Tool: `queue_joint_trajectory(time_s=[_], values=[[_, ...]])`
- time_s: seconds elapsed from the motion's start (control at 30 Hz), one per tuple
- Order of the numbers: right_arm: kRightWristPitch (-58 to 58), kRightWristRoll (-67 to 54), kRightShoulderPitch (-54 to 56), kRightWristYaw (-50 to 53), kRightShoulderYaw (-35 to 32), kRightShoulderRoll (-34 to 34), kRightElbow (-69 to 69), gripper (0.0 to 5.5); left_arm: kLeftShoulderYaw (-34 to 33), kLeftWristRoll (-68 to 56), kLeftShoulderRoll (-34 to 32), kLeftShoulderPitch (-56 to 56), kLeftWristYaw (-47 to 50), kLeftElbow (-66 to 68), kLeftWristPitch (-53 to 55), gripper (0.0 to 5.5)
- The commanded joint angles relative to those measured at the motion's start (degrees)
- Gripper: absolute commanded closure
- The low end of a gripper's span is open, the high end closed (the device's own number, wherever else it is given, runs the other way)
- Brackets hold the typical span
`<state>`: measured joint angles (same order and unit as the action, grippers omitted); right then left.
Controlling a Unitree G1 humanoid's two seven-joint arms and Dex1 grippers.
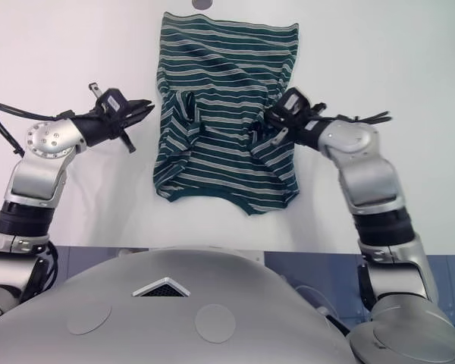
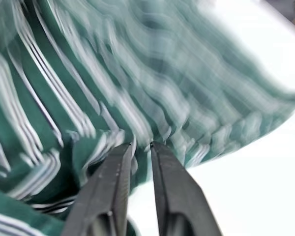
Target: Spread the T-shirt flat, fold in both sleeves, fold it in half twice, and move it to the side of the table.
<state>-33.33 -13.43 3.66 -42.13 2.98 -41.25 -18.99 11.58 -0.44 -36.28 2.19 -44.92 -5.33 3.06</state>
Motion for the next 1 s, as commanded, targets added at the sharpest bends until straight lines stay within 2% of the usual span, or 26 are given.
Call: queue_joint_trajectory(time_s=[0.03,0.07,0.17,0.23,0.37,0.57,0.77,0.8,0.87,1.0], values=[[7.6,-2.4,0.3,-10.9,-7.9,-10.2,-0.9,3.94,1.6,6.2,-10.1,-0.9,-6.3,1.5,-15.1,4.31],[12.5,-1.1,-2.2,-13.6,-8.9,-12.5,-0.2,3.72,2.4,7.8,-12.0,-1.3,-7.5,2.5,-18.7,4.10],[40.8,10.0,-18.9,-21.5,-6.7,-20.7,3.5,3.16,4.7,12.9,-14.9,-3.0,-7.5,7.2,-27.0,3.60],[48.4,12.0,-22.9,-22.7,-5.8,-21.2,5.2,3.16,5.6,14.6,-14.5,-3.9,-6.2,8.2,-29.7,3.60],[58.5,16.9,-20.9,-21.5,-4.7,-22.1,11.5,3.16,7.7,17.2,-13.9,-3.8,-5.0,10.1,-33.7,3.60],[65.2,23.1,-21.1,-17.1,1.3,-17.8,12.1,3.16,11.2,19.4,-10.6,0.6,-4.1,11.2,-37.1,3.60],[69.2,28.6,-20.6,-13.6,5.0,-18.2,15.2,3.16,13.7,20.4,-8.8,4.5,-4.1,13.6,-38.8,3.60],[68.6,29.2,-20.4,-13.3,5.6,-18.0,15.3,3.36,14.5,21.0,-8.9,4.9,-4.4,13.9,-39.4,3.55],[67.6,30.3,-19.9,-12.6,6.8,-17.4,15.7,3.73,15.9,22.0,-8.9,5.6,-4.8,14.6,-40.4,3.94],[62.9,28.5,-19.8,-12.2,8.2,-16.4,14.3,4.77,18.0,22.6,-8.9,6.3,-5.7,15.9,-39.8,4.96]])
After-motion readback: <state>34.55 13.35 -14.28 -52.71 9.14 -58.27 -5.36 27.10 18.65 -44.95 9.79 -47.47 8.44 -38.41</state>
